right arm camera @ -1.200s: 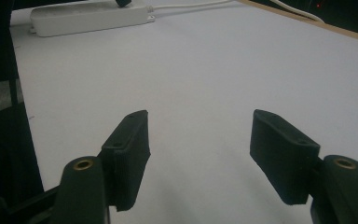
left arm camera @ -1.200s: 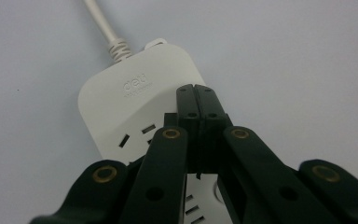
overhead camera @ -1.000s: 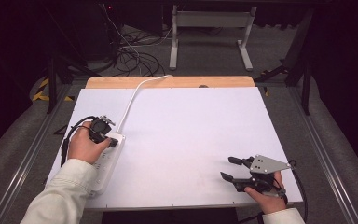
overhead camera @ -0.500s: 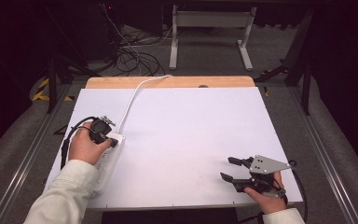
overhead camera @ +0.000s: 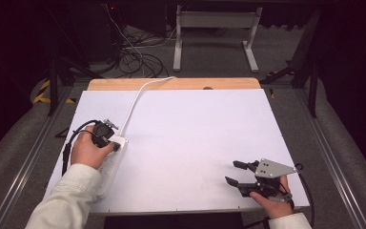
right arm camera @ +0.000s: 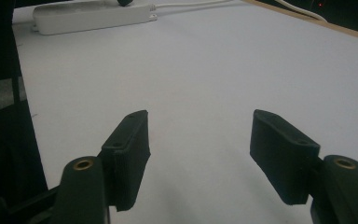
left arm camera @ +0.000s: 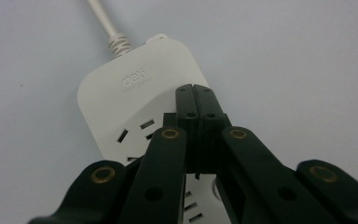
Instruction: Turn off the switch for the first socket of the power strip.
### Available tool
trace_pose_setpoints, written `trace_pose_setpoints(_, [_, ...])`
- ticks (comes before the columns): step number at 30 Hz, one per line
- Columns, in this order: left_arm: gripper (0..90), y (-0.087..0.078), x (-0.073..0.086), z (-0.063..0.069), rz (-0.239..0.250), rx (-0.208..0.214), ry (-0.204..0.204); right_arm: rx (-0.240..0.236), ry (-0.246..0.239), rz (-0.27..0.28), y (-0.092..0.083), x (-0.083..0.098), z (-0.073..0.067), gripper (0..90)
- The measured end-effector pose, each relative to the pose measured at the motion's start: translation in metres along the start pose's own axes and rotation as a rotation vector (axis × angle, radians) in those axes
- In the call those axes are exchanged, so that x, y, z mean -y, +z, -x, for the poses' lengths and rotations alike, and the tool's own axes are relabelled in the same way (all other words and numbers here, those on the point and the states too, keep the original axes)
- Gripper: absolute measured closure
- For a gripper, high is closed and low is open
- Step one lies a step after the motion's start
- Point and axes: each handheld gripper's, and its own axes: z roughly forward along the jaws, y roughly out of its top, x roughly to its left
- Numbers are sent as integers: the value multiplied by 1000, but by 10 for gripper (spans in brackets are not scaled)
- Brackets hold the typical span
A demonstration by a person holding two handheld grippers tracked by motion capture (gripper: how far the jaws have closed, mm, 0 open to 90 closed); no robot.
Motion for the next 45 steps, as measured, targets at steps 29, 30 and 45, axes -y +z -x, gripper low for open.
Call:
trace_pose_setpoints(29, [900,-44,-2,14,202,43,-17,15,11,5,-2,1,2,377])
trace_pose_setpoints(30, [900,-45,-1,15,218,47,-18,15,11,5,-2,1,2,377])
trace_pose_setpoints(45, [599,-70,14,48,491,110,12,19,7,12,-3,1,1,376])
